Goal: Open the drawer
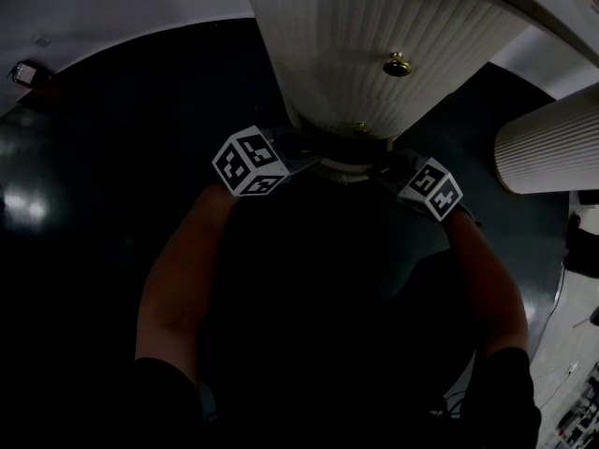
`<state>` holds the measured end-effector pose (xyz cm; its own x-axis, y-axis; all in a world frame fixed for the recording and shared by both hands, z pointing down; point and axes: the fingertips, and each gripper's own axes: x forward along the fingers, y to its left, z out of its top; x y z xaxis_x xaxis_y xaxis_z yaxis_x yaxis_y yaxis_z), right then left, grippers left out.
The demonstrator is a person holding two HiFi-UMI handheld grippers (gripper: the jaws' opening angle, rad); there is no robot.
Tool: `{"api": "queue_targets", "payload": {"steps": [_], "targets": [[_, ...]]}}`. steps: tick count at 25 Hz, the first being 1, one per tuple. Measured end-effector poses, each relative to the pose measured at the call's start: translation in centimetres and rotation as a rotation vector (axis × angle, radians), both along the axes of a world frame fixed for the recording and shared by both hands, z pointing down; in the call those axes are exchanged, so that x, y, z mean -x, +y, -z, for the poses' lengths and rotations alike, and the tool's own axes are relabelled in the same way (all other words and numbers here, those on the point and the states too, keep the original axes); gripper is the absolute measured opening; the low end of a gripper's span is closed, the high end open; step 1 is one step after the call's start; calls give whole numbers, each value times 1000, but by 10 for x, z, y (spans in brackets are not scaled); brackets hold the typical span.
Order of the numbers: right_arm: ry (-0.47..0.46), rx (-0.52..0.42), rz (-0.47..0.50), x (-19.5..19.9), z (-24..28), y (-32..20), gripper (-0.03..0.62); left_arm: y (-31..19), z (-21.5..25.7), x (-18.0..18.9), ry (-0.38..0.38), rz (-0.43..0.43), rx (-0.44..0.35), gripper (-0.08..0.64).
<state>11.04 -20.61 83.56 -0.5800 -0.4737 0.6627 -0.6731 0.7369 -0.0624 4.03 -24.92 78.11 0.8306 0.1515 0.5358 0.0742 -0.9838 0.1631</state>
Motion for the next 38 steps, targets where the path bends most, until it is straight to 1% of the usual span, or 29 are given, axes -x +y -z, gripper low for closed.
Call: {"api": "queue_targets", "payload": {"steps": [3,6,9,11,12,13,14,16,17,18,19,20,21,22,24,25,28,32,35,37,38], "targets": [[-7,52,66,5,-3,15,83,-4,-1,3,-13,-17,-14,49],[-12,106,126,13,-5,31,80,-9,7,4,3,-8,-33,49],[-41,149,134,19,-4,41,80,-3,14,2,13,-23,-36,49],[-56,171,141,22,-3,46,80,5,15,0,4,-53,-43,49],[-62,189,159,24,-3,51,80,9,15,-2,-3,-69,-50,49],[-69,216,189,29,-3,58,61,12,16,-3,-7,-81,-56,49],[-69,251,230,35,-5,68,59,13,17,-5,-8,-88,-59,49],[-25,301,341,46,-15,92,50,17,17,-7,-9,-95,-59,49],[0,299,390,51,-18,101,51,18,16,-7,-12,-98,-59,49],[5,282,414,54,-17,104,51,20,16,-8,-17,-103,-60,49],[-12,256,412,56,-12,101,51,20,15,-8,-21,-107,-62,49],[-40,227,386,57,-5,93,51,19,15,-9,-22,-107,-63,49],[-61,194,347,55,1,82,51,18,16,-8,-22,-104,-64,49],[-63,162,305,51,5,71,51,16,16,-8,-20,-99,-64,49],[-16,115,246,41,2,55,51,15,15,-6,-22,-94,-65,49],[8,108,232,36,-1,51,52,15,14,-5,-26,-94,-65,49],[52,119,221,33,-4,50,51,14,15,-4,-31,-94,-68,49],[118,102,232,37,-6,51,51,12,13,-3,-36,-86,-70,49],[133,95,249,33,-7,52,51,14,12,-5,-42,-84,-68,49],[134,99,241,32,-6,50,53,16,12,-4,-46,-87,-64,49],[137,102,235,32,-6,48,73,16,12,-3,-48,-87,-64,49]]}}
